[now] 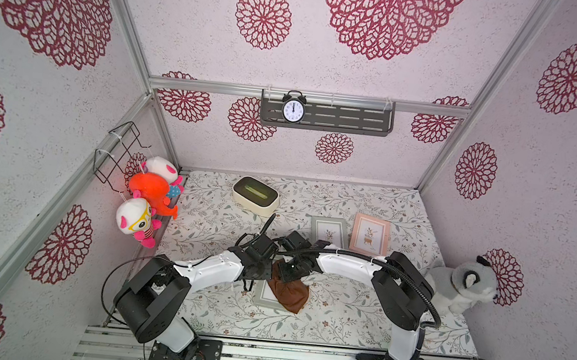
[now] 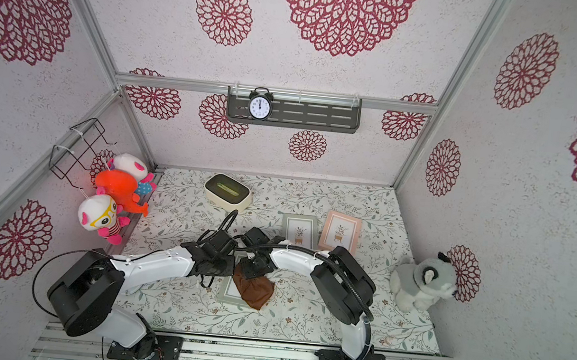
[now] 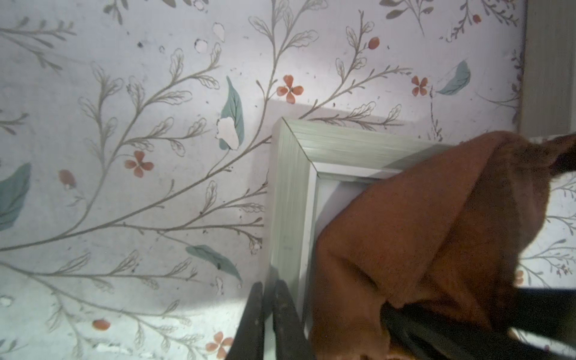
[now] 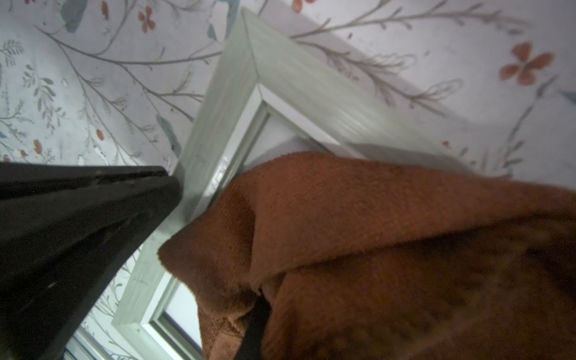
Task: Wipe the picture frame with a cloth
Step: Wipe the dirt from the picture frame.
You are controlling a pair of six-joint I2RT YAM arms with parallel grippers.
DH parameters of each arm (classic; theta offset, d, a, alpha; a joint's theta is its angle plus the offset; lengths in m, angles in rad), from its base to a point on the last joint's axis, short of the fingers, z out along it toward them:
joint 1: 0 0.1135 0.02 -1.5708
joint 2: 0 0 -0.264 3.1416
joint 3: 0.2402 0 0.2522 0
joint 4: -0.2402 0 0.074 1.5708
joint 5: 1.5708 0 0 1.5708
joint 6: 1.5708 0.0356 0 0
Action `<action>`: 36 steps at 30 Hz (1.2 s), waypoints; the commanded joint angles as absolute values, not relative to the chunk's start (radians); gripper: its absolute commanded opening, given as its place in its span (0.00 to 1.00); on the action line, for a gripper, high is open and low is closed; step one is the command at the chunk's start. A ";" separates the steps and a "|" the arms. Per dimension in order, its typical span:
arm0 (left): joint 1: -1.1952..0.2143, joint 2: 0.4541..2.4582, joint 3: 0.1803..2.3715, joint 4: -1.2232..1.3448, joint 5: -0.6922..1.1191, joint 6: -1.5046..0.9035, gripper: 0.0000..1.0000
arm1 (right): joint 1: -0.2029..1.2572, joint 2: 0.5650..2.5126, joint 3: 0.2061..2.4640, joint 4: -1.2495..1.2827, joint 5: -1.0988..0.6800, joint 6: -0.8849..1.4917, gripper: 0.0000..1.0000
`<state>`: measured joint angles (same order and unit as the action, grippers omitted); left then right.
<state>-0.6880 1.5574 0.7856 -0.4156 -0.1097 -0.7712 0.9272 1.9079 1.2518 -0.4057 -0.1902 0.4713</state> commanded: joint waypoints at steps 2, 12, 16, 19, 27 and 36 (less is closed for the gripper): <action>-0.695 1.666 0.721 -0.511 -0.044 -0.775 0.10 | 0.939 1.912 1.204 -0.526 -0.170 0.442 0.00; -0.696 1.671 0.723 -0.513 -0.045 -0.776 0.09 | 0.884 1.849 1.172 -0.578 -0.137 0.417 0.00; -0.696 1.672 0.725 -0.515 -0.046 -0.776 0.09 | 0.915 1.882 1.178 -0.529 -0.190 0.430 0.00; -0.696 1.675 0.727 -0.517 -0.046 -0.776 0.09 | 0.949 1.921 1.197 -0.491 -0.228 0.447 0.00; -0.696 1.680 0.730 -0.520 -0.045 -0.774 0.09 | 0.953 1.938 1.197 -0.482 -0.169 0.463 0.00; -0.697 1.683 0.731 -0.521 -0.047 -0.775 0.09 | 0.868 1.834 1.170 -0.571 -0.007 0.441 0.00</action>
